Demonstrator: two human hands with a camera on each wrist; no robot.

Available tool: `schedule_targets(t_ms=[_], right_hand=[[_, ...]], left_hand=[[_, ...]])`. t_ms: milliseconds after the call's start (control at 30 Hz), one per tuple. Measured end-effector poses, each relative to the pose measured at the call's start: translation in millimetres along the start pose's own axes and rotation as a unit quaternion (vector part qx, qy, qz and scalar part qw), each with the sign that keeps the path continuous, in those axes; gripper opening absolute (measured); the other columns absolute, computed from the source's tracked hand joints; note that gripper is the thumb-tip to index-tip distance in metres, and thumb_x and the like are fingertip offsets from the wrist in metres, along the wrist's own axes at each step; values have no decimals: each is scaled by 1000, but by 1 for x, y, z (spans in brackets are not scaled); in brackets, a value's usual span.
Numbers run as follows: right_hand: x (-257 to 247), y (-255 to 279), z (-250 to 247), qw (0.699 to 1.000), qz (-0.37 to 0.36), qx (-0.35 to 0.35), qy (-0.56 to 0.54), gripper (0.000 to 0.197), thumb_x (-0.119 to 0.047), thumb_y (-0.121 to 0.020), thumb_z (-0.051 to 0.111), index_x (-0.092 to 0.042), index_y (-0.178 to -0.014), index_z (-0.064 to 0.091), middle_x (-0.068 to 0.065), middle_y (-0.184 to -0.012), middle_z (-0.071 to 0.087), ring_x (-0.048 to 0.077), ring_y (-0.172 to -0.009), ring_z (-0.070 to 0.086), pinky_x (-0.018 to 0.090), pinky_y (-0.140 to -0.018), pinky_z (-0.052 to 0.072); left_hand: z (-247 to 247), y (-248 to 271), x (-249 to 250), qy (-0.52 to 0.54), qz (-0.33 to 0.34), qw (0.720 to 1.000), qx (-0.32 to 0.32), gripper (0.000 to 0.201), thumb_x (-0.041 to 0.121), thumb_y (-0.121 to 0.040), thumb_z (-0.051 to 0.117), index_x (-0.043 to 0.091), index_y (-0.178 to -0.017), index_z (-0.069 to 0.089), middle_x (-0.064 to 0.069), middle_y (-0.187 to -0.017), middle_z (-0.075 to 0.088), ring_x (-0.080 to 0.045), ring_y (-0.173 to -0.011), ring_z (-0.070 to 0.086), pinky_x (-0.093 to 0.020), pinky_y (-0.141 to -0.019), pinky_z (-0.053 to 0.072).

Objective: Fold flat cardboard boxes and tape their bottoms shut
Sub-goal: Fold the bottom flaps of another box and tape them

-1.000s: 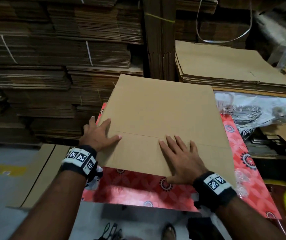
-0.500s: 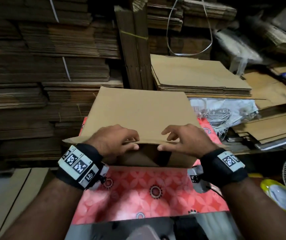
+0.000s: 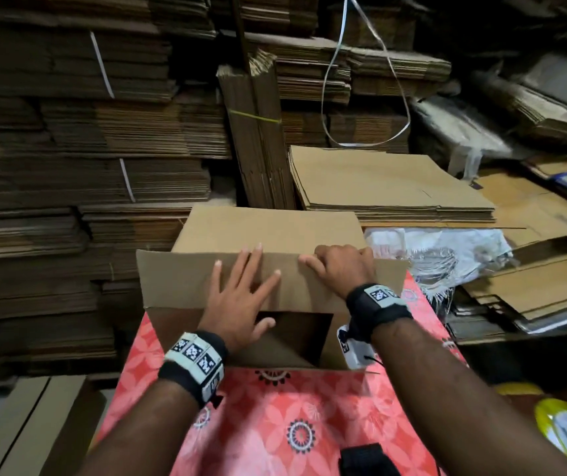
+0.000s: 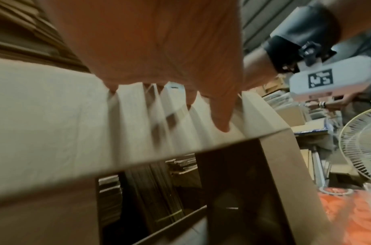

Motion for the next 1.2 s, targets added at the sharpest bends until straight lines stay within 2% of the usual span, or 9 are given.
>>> schedule_targets(t_ms=[133, 233, 333, 433, 567, 667, 800, 967, 1200], right_hand=[[0, -11, 14, 1000, 10, 22, -17, 56, -70, -99, 24, -29, -96, 62, -2, -94, 70, 23, -95, 61, 44, -87, 30], [4, -11, 21, 998, 4, 42, -38, 49, -69, -95, 37, -31, -121, 54, -3, -122, 63, 21, -114, 54, 48, -100, 32], [11, 15, 33, 996, -22, 61, -59, 84, -76, -79, 50, -31, -148, 37, -4, -153, 40, 18, -141, 36, 55, -111, 23], [23, 56, 60, 997, -26, 46, -56, 109, -84, -70, 54, -28, -159, 28, -1, -170, 17, 21, -155, 18, 59, -114, 15], [40, 77, 84, 997, 59, 28, -36, 127, -65, -52, 79, -24, -160, 29, 9, -171, 11, 31, -150, 31, 62, -108, 33], [43, 71, 83, 994, 99, 35, -42, 136, -61, -43, 85, -19, -160, 30, 12, -170, 15, 33, -149, 33, 63, -106, 32], [35, 69, 80, 991, 127, 26, -41, 137, -62, -45, 83, -18, -162, 27, 11, -170, 14, 32, -153, 26, 65, -107, 30], [46, 100, 78, 987, 140, 38, -67, 118, -60, -53, 67, -21, -159, 34, 9, -169, 20, 28, -152, 29, 66, -103, 33], [95, 167, 73, 981, 160, 54, -98, 118, -64, -54, 61, -29, -160, 21, 0, -171, 10, 20, -152, 28, 64, -103, 34]], left_hand=[[7, -17, -5, 6, -19, 997, -72, 104, 77, -80, 57, 46, -158, -5, 1, -161, -40, -26, -153, -26, -72, -117, 2], [7, -29, -12, 2, -26, 993, -115, 111, 77, -78, 59, 47, -155, -14, 4, -160, -40, -24, -153, -24, -71, -117, 3], [13, -32, -16, 2, -31, 990, -136, 114, 75, -77, 63, 48, -154, -17, 4, -160, -40, -23, -153, -25, -70, -117, 2], [14, -35, -16, 8, -34, 988, -149, 113, 70, -79, 66, 48, -154, -16, 5, -160, -40, -22, -152, -27, -69, -118, 1], [12, -39, -14, 16, -44, 987, -157, 110, 65, -81, 67, 47, -156, -12, 4, -163, -34, -23, -153, -24, -70, -119, 2], [9, -40, -13, 20, -53, 985, -162, 106, 65, -82, 67, 48, -156, -8, 4, -164, -31, -23, -153, -23, -71, -118, 4], [6, -42, -13, 24, -63, 983, -168, 102, 65, -83, 67, 50, -156, -2, 6, -165, -28, -22, -154, -20, -70, -118, 9], [4, -44, -10, 29, -63, 984, -162, 99, 63, -82, 68, 51, -156, 2, 9, -166, -24, -20, -155, -16, -68, -119, 14], [3, -46, -9, 44, -80, 984, -150, 98, 62, -80, 72, 50, -156, 10, 9, -168, -19, -21, -156, -10, -69, -117, 20]])
Point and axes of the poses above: each hand's wrist, its own y-axis away from the middle knuckle, its own z-axis out of the palm, x = y × z, the point moved 3 cm from there along -y, towards the middle knuckle
